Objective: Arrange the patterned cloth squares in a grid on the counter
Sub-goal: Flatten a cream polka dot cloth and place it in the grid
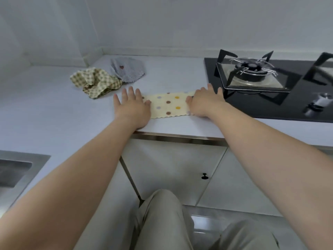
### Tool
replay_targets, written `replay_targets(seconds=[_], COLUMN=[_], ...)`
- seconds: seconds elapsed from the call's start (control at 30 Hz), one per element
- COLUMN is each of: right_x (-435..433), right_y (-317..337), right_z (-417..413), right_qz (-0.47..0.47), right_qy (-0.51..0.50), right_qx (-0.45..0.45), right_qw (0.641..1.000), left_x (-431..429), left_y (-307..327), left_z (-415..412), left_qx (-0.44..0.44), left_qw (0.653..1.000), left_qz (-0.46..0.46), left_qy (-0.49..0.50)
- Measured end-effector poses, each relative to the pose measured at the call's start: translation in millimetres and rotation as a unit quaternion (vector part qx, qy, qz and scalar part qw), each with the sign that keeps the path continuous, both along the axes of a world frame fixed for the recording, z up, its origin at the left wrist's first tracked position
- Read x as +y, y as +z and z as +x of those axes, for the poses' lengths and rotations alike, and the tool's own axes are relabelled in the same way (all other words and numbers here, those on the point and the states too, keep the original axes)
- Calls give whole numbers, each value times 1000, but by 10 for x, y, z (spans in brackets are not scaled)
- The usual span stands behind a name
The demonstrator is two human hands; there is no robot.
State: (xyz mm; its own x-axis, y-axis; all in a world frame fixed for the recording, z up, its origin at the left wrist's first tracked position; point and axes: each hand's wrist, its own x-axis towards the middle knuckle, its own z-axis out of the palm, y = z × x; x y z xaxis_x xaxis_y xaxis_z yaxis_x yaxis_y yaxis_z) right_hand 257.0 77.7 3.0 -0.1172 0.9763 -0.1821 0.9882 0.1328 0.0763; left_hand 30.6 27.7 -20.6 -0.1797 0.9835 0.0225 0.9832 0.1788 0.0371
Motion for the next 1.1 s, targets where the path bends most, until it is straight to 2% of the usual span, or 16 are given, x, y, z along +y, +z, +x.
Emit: replay_targets(seconds=[0.07,0.17,0.33,0.43,0.53,0.63,0.77,0.87,0.9,0.97,1.03,1.1], right_x=[33,38,18,5,-52,-120,-239,-332,-349,-359,-371,-408], right_y=[-34,-24,137,228,387,535,664,702,706,707,702,684], right_z=[-38,-78,-66,-54,-61,-94,-188,-253,-252,-223,-218,-299], right_qz=[-8,3,81,85,89,112,140,120,115,107,78,40], right_qy=[-61,-92,-51,-56,-57,-40,23,59,58,43,32,37], right_qx=[37,93,181,332,412,421,386,369,371,372,379,395], right_qw=[997,991,979,938,905,899,911,920,920,921,922,917], left_x=[-41,-30,48,34,20,-30,-232,-284,-280,-232,-186,-151], left_y=[26,41,-21,-2,27,53,50,81,163,359,552,652], left_z=[126,359,524,531,549,645,961,1059,1002,760,452,199], left_qx=[-6,-56,-48,-43,-38,-34,-48,-74,-105,-256,-439,-560], left_qw=[998,988,986,986,985,984,983,974,967,937,879,823], left_qz=[29,7,-23,-35,-51,-70,-75,-94,-106,-128,-118,-57], left_qy=[-53,-146,-156,-158,-163,-159,-163,-194,-207,-199,-141,-69])
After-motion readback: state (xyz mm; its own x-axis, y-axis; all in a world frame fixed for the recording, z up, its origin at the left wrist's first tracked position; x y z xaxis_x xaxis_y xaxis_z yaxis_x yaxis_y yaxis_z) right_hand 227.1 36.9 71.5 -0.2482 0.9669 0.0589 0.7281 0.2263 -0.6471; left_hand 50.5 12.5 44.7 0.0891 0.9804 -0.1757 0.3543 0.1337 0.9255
